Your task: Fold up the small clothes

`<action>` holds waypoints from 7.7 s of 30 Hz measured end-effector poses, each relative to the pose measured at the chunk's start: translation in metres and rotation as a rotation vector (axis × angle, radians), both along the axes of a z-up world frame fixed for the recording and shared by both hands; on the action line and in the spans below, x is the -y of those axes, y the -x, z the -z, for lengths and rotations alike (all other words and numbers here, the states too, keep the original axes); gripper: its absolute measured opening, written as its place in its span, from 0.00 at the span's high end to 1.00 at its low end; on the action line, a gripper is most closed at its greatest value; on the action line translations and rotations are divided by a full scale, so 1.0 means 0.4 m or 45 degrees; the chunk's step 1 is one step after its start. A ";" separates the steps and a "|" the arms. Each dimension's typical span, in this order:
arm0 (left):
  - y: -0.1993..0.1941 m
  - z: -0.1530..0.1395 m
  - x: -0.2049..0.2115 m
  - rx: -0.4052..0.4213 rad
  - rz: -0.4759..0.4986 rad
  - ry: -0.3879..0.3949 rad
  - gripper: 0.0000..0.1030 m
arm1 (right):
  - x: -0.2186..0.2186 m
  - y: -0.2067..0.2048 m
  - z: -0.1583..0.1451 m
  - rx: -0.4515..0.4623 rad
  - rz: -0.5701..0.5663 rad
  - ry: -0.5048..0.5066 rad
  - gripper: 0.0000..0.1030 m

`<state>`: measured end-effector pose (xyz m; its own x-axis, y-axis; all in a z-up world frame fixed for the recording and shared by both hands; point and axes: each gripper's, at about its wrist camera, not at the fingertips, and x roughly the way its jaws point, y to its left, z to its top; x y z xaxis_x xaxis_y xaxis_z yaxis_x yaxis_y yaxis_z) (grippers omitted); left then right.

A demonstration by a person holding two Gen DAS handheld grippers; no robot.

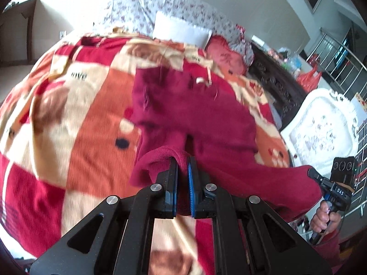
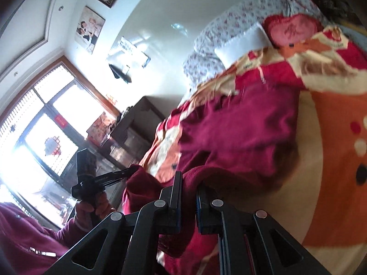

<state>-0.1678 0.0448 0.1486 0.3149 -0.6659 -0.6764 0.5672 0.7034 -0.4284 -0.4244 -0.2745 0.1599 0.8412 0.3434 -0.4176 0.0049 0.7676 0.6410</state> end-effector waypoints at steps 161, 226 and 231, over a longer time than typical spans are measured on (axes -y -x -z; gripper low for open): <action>-0.311 0.266 0.203 -0.204 -0.092 -0.129 0.39 | -0.094 -1.050 0.100 -0.316 -0.086 0.502 0.60; -0.372 0.308 0.204 -0.197 -0.053 -0.016 0.37 | -0.157 -1.146 0.153 -0.564 -0.188 0.542 0.87; -0.356 0.319 0.172 -0.224 -0.115 0.020 0.37 | -0.232 -1.182 0.168 -0.617 -0.234 0.557 0.44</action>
